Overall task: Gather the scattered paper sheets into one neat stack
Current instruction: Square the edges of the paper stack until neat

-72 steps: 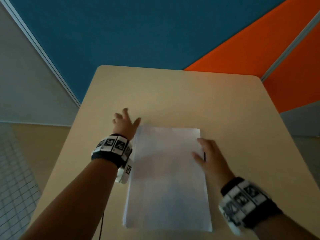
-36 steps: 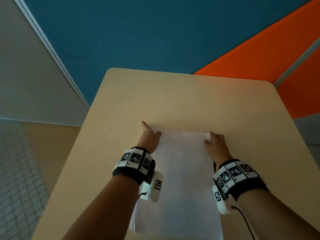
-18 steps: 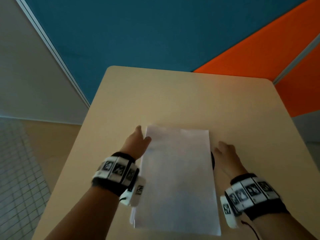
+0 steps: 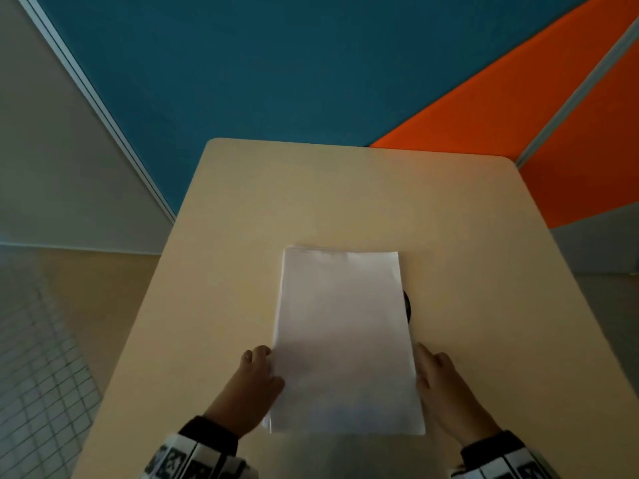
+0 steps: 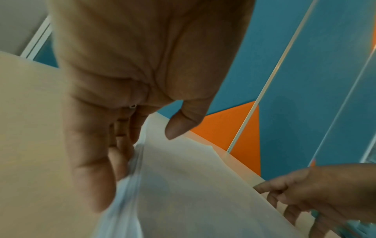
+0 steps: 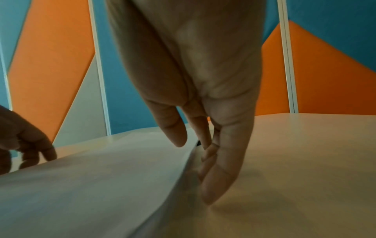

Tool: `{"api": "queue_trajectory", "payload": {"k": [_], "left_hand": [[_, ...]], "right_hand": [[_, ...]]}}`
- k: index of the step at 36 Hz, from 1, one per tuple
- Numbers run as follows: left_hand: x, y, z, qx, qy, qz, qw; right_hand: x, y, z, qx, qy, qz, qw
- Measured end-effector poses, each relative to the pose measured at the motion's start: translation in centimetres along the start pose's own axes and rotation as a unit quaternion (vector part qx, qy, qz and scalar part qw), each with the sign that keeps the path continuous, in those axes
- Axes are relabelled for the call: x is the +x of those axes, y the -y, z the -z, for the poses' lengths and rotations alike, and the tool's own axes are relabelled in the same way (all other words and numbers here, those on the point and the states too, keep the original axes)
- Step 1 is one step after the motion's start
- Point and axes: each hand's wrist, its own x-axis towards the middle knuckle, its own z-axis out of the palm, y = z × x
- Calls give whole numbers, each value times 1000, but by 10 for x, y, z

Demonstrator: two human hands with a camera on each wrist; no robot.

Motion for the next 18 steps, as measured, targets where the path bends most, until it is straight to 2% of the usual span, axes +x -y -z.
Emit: {"api": "queue_trajectory", "payload": {"k": [3, 9, 13, 18], "left_hand": [[-3, 0, -1, -15, 10, -22, 1000], [-7, 3, -4, 12, -2, -23, 1000], [-15, 7, -7, 52, -29, -31, 998], [-26, 9, -16, 14, -8, -2, 1000]], "right_hand": [[-7, 7, -11, 12, 2, 2, 1000], [-12, 11, -17, 42, -13, -17, 999], [-23, 6, -15, -13, -40, -40, 998], [-41, 6, -31, -59, -40, -24, 997]]}}
